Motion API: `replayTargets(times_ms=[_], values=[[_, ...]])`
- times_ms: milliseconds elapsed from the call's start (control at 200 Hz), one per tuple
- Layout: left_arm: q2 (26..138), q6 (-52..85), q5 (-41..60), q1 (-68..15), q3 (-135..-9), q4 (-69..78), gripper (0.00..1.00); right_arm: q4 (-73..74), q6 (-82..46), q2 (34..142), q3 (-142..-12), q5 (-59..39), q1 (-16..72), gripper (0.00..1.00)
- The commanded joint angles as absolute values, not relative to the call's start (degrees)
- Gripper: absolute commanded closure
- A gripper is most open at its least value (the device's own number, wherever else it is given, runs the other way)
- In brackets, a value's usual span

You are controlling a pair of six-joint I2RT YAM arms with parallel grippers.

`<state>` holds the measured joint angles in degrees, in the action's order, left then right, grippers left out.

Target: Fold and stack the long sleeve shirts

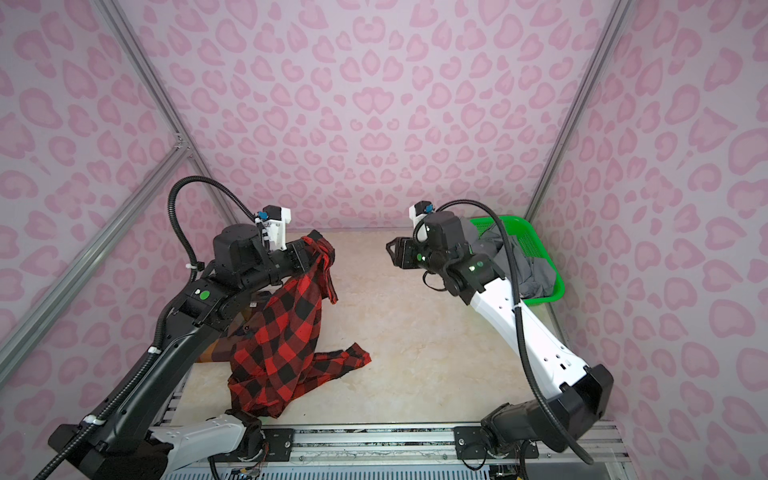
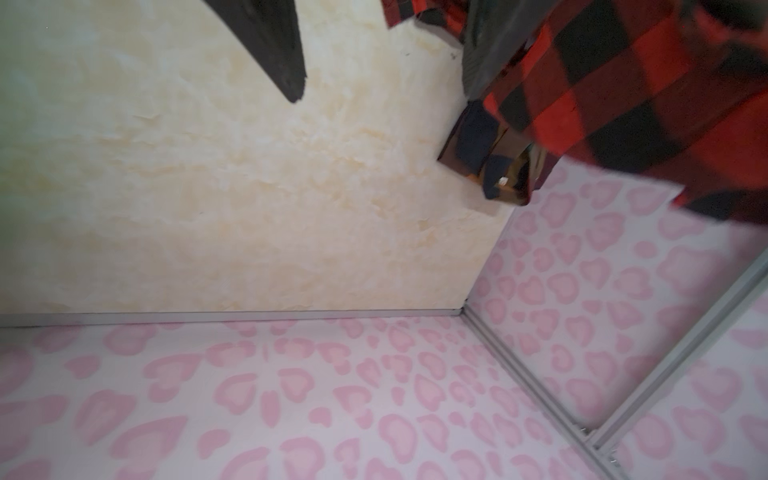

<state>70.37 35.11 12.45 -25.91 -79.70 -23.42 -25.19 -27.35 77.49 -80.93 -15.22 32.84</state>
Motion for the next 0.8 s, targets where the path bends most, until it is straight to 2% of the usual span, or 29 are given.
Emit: replayTargets(times_ms=[0, 130, 255, 460, 795], values=[[74.32, 38.76, 12.01, -26.63, -82.24, -21.18, 0.97, -10.75, -32.98, 73.03, -72.65, -20.75, 37.3, 0.38], [79.26, 39.37, 12.95, -29.97, -85.3, -20.73, 0.97, -8.28, -31.19, 72.49, -69.08, -17.37, 44.72, 0.38], [81.24, 39.19, 9.26, -34.05, -86.46, -20.77, 0.97, -9.78, -31.71, 73.49, -68.1, -13.91, 47.12, 0.4], [84.35, 42.84, 3.91, -36.75, -86.12, -20.05, 0.97, -4.28, -33.46, 70.94, -61.73, -8.96, 52.23, 0.4], [88.13, 45.28, 1.77, -39.07, -89.47, -19.6, 0.97, -0.69, -38.44, 72.54, -57.37, -2.11, 53.91, 0.45]])
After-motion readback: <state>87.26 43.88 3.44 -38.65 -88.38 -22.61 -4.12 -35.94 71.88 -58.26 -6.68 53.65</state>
